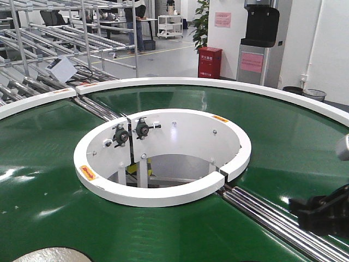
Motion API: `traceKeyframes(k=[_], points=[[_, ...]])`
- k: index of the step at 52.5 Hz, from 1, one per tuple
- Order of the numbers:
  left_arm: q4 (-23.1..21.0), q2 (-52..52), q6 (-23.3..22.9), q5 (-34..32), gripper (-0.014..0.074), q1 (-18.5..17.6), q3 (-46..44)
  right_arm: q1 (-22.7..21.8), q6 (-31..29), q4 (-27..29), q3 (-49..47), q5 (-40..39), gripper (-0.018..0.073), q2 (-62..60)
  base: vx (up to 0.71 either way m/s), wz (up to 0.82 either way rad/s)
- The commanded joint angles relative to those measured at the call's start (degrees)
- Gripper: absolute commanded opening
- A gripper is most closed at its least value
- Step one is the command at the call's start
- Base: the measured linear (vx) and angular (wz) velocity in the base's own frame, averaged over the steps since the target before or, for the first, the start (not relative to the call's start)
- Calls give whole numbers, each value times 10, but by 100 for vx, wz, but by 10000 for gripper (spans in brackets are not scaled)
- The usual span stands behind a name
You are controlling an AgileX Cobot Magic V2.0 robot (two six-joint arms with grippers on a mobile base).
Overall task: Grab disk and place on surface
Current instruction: 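Grasp the rim of a cream plate with the left gripper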
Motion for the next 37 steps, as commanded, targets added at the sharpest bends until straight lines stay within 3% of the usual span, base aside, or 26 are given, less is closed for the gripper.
traceKeyframes(k=[1, 5, 13, 21, 25, 29, 37], points=[[-84, -2, 78, 12, 573, 10, -13, 8, -14, -14, -21, -39, 531, -7, 0, 0], [-123, 19, 131, 28, 573, 17, -13, 8, -14, -14, -21, -39, 531, -7, 0, 0], [-152, 61, 193, 48, 573, 17, -15, 8, -14, -16, -21, -39, 531, -7, 0, 0], [-223, 95, 277, 121, 545, 17, -15, 8, -19, -15, -21, -48, 531, -7, 0, 0], [-252, 111, 294, 163, 497, 16, -15, 7, -19, -15, -21, -55, 531, -7, 0, 0], [-265, 124, 302, 192, 402, 12, -15, 7, -19, -16, -21, -58, 531, -7, 0, 0], [-262, 133, 303, 194, 14, -3, -15, 7, -19, -24, -21, -58, 531, -7, 0, 0]])
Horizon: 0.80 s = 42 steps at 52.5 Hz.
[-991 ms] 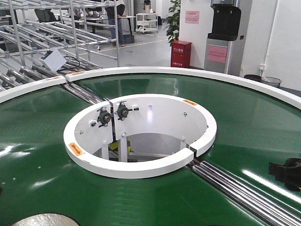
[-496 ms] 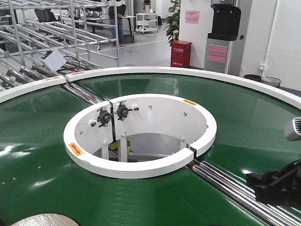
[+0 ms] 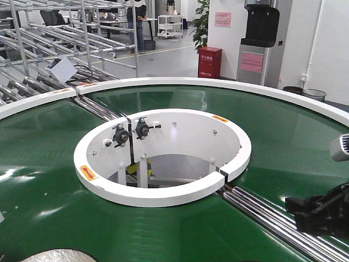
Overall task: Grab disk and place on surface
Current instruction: 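Grasp the rim of a cream plate with the left gripper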
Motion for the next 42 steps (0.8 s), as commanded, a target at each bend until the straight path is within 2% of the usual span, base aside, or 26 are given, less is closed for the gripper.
traceKeyframes(k=[1, 6, 9, 10, 17, 20, 27, 32, 42], points=[[-38, -22, 3, 46, -12, -19, -12, 0, -9, -13, -21, -45, 531, -7, 0, 0], [-50, -22, 1, 46, -11, -20, -12, 0, -9, -20, -21, -45, 531, -7, 0, 0], [-82, -22, -4, 46, -11, -20, -12, -1, -9, -24, -21, -43, 531, -7, 0, 0], [-112, -26, -4, 46, -10, -20, -12, -2, -9, -24, -21, -42, 531, -7, 0, 0], [-230, -53, 2, 46, -10, -21, -12, -2, -9, -24, -21, -38, 531, -7, 0, 0], [-268, -74, 6, 46, -10, -21, -12, -2, -9, -24, -21, -37, 531, -7, 0, 0], [-354, -135, 0, 46, -10, -21, -12, -2, 34, -18, -21, -33, 531, -7, 0, 0], [-382, -188, -9, 46, -8, -21, -12, -2, 72, -17, -21, -26, 531, -5, 0, 0], [-389, -278, -36, 45, -8, -27, -12, -2, 127, 7, -31, 20, 504, 37, 0, 0]])
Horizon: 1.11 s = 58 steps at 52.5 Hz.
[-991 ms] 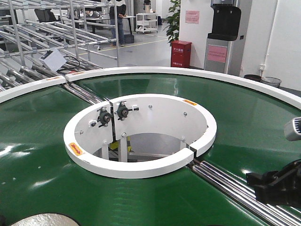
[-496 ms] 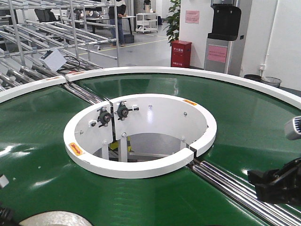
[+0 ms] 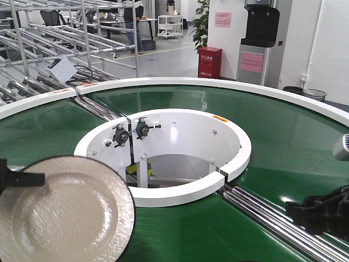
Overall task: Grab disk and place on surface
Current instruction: 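Grasp the rim of a cream plate with the left gripper, then grasp the rim of a second cream plate with the right gripper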
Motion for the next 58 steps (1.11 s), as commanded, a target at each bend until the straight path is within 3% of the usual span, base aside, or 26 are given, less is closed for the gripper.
traceKeyframes(k=[1, 8, 18, 27, 42, 49, 58], points=[[-76, -60, -20, 51, -8, -6, -15, -2, 18, 21, -29, -8, 498, 26, 0, 0], [-76, -104, -54, 38, -8, -5, -15, -2, -1, 73, -64, 32, 463, 97, 0, 0], [-75, -128, -77, 32, -8, -5, -15, -3, -109, 185, -161, 150, 459, 211, 0, 0], [-76, -131, -79, 34, -8, -5, -15, -78, -167, 264, -241, 276, 459, 312, 0, 0], [-74, -131, -82, 28, -8, -5, -15, -251, -237, 264, -209, 350, 459, 366, 0, 0], [-70, -131, -82, 24, -8, -5, -15, -288, -278, 264, -184, 345, 459, 366, 0, 0], [-70, -131, -80, 23, -8, -5, -15, -295, -328, 257, -145, 337, 459, 372, 0, 0]])
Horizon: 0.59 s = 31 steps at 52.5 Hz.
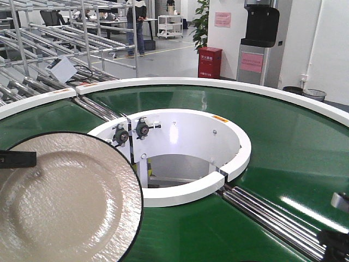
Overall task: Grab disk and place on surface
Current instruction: 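Grasp the rim of a second cream plate with the right gripper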
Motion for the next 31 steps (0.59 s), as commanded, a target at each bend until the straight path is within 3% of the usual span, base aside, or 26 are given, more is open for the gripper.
traceKeyframes(k=[1, 12, 22, 26, 31], points=[[-81, -22, -7, -1, -8, -4, -15, -3, -31, 15, 7, -4, 459, -18, 0, 0], [-78, -22, -7, -5, -8, -4, -15, 9, -70, 73, 55, -28, 459, -16, 0, 0], [-78, -22, -7, -4, -8, -4, -15, 61, -100, 126, 107, -90, 445, -16, 0, 0], [-78, -22, -7, -4, -8, -4, -15, 80, -133, 169, 126, -107, 389, -16, 0, 0], [-78, -22, -7, -4, -8, -4, -15, 85, -147, 219, 139, -117, 199, -16, 0, 0]])
